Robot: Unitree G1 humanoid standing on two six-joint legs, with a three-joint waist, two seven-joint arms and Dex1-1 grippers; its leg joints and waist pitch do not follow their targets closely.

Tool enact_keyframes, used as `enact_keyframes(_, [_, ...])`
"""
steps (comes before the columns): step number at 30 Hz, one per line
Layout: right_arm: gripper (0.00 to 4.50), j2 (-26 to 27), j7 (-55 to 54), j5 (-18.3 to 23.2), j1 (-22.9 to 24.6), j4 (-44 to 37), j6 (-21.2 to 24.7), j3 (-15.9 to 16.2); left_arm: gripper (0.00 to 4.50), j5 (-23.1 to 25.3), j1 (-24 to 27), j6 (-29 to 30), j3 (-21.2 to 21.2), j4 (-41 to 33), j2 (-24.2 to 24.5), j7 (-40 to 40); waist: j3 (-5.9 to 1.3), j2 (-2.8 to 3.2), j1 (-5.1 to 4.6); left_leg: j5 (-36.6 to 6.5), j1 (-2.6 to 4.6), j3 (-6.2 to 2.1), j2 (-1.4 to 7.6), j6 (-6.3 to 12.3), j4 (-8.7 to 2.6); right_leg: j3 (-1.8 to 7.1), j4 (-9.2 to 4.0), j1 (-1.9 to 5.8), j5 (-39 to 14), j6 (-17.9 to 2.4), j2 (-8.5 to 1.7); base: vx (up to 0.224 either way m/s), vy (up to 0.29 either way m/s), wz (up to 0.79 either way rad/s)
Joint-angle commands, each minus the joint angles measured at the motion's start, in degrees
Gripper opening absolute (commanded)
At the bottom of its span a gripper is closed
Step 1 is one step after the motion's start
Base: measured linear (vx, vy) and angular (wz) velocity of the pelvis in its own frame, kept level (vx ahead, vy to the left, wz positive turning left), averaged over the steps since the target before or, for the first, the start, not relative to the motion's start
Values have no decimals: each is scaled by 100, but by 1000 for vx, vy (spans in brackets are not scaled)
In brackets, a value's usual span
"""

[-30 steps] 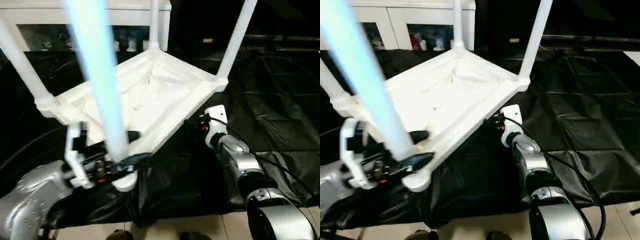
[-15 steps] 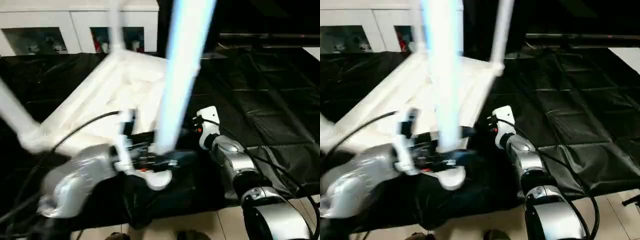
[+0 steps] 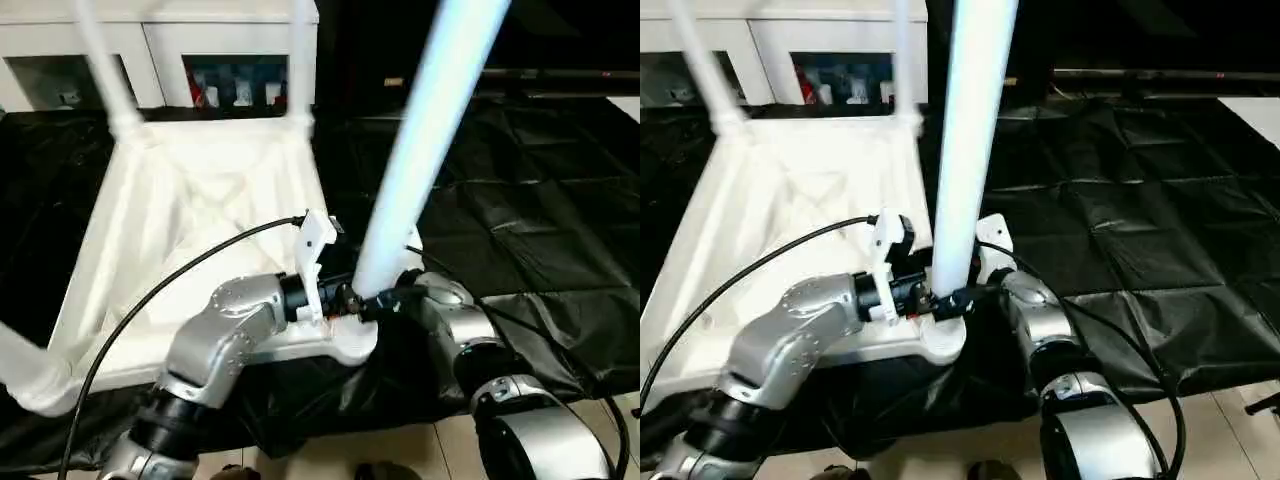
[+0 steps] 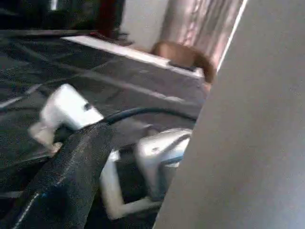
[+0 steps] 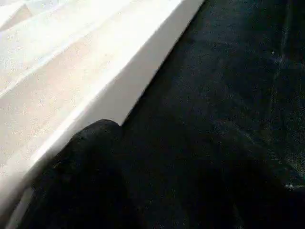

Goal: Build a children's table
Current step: Rotate table base

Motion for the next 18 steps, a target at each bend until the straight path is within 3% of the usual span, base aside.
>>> enact_keyframes(1, [368,-186,146,55,3,-180,-84,-70,446,255,-15,-155,-34,192,103,28,-555,88,66,-1504,143,-150,266,87,-389,172,-362,289,-1339,-1456,-249,0,0,0])
enact_keyframes(4, [368,-425,356,127,80,-406,-74,-160,446,274,31,-220,-39,205,257,-161,-550,90,109,-1598,144,-149,262,58,-394,166,-368,289,-1444,-1403,-234,0,0,0])
enact_keyframes(5, [368,-576,562,156,160,-575,-49,-162,446,284,55,-229,-67,218,400,-334,-549,155,150,-1642,170,-152,265,15,-394,168,-367,274,-1483,-1389,-238,0,0,0])
enact_keyframes(6, [368,-576,562,156,160,-575,-49,-162,446,284,55,-229,-67,218,400,-334,-545,123,154,-1674,171,-145,259,17,-399,163,-385,272,-1498,-1361,-220,0,0,0])
enact_keyframes(7, [368,-841,952,167,342,-911,5,-96,446,347,85,-232,-146,247,674,-633,-553,187,170,-1690,160,-165,246,-3,-401,159,-357,286,-1492,-1354,-224,0,0,0])
enact_keyframes(8, [368,-1032,1234,159,500,-1179,57,-20,446,402,98,-181,-218,230,892,-829,-545,189,187,-1801,172,-161,239,25,-403,159,-390,280,-1596,-1256,-204,0,0,0])
enact_keyframes(10, [368,-1227,1510,165,673,-1467,123,52,418,458,111,-133,-290,198,1111,-1018,-558,175,176,-1837,170,-154,234,46,-402,163,-408,281,-1704,-1214,-204,0,0,0])
enact_keyframes(11, [368,-1500,1867,224,908,-1874,256,104,411,515,114,-58,-375,130,1397,-1259,-563,239,184,-1851,168,-162,220,27,-396,158,-417,286,-1845,-1224,-218,0,0,0])
enact_keyframes(12, [368,-1693,2101,290,1072,-2170,368,120,411,607,101,-14,-454,90,1596,-1378,-569,255,213,-1875,191,-160,225,37,-395,155,-437,275,-1888,-1180,-206,0,0,0])
enact_keyframes(14, [368,-2038,2481,421,1370,-2728,606,140,385,847,84,-36,-593,62,1917,-1512,-566,283,226,-1910,171,-178,237,68,-411,149,-429,280,-1986,-1130,-198,0,0,0])
enact_keyframes(18, [368,-2429,2865,631,1695,-3453,939,136,353,1095,70,-153,-610,139,2046,-1399,-533,287,204,-2195,185,-197,226,17,-413,137,-514,247,-2714,-928,-206,0,0,0])
